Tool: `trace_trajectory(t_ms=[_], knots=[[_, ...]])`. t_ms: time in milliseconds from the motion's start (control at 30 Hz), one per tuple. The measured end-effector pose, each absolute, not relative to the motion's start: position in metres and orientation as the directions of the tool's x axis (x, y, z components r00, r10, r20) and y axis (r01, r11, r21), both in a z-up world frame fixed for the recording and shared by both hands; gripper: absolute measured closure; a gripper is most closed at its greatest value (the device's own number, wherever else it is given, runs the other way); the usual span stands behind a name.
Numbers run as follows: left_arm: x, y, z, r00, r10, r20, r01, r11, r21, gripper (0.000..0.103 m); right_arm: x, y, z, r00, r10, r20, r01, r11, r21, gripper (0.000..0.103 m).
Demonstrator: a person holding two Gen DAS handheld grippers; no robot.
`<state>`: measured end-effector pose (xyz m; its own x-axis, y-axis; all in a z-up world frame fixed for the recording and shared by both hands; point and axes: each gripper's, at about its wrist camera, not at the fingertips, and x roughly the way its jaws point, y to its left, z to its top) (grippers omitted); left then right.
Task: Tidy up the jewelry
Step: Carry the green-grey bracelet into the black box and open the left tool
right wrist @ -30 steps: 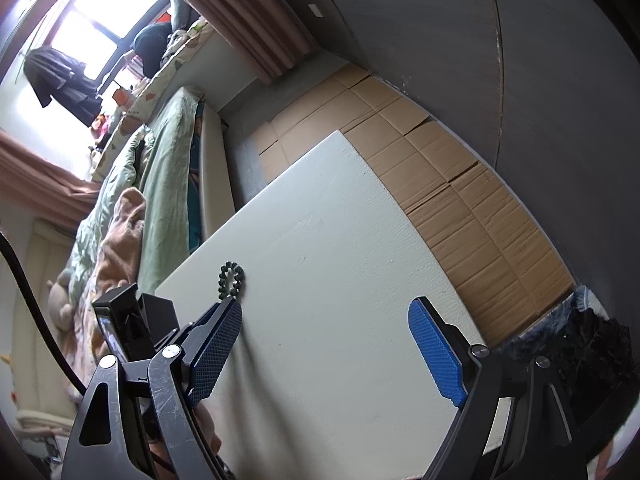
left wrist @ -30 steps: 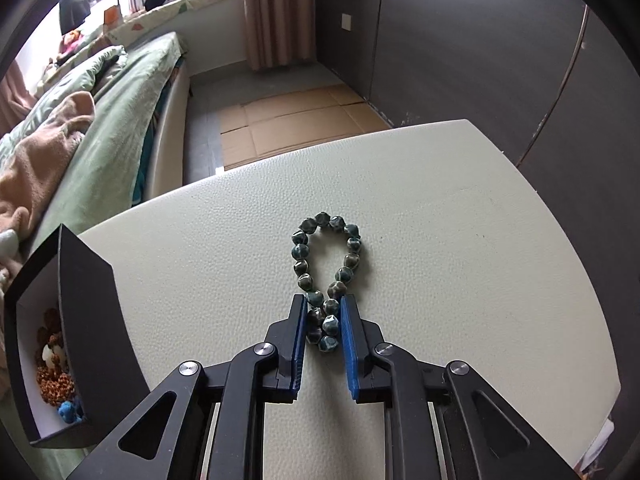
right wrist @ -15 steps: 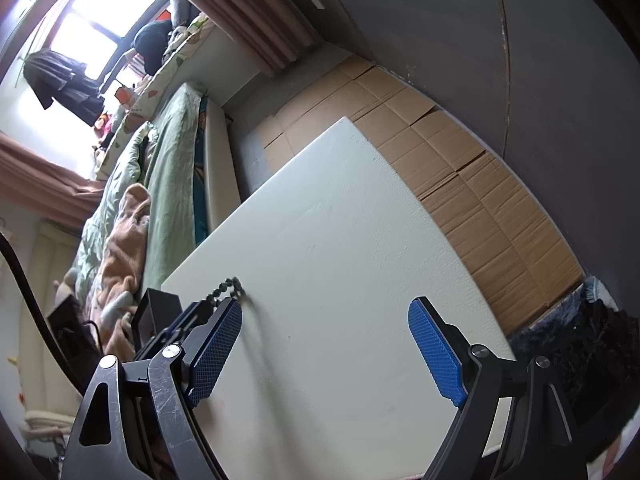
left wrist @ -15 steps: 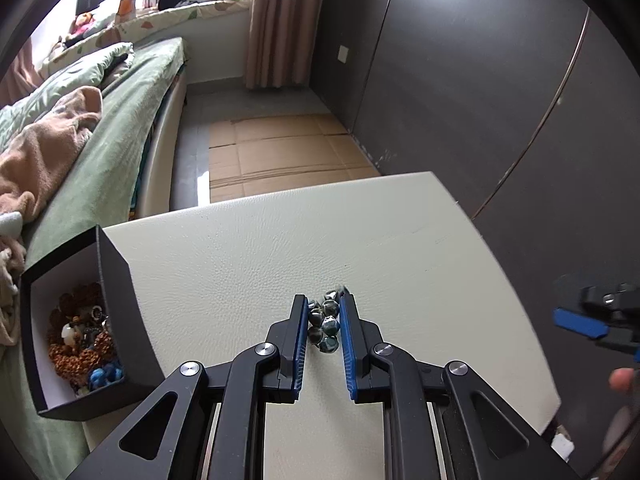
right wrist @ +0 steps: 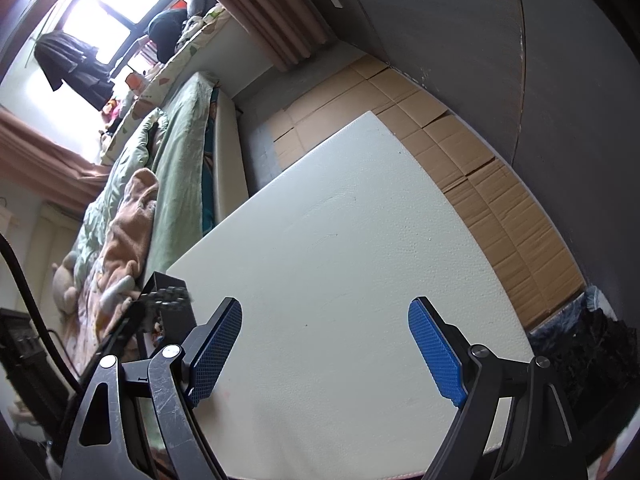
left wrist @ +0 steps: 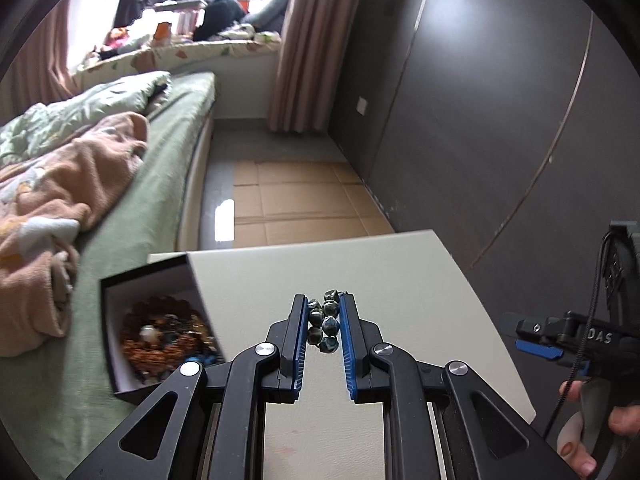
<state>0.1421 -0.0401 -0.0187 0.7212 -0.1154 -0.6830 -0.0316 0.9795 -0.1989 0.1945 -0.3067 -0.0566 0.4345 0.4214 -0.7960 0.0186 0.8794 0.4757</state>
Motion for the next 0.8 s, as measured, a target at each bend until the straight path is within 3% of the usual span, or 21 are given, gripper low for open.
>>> trace_trajectory(t_ms=[267,800], knots=[[0.12,-0.007,-0.007,0.763,-0.038,-0.645,-0.122,0.972,-0.201,0.086,0.192,-0.291,-0.056,0.422,0.444,-0.79,-0.017,0.875,0.483,0.017],[0.115,0.048,-0.042,0.694,0.079,-0.716,-0.29,0.94,-0.177,0.086,0.183,-0.263,-0.061,0.394,0.419,-0.818,-0.066,0.901,0.429,0.017]])
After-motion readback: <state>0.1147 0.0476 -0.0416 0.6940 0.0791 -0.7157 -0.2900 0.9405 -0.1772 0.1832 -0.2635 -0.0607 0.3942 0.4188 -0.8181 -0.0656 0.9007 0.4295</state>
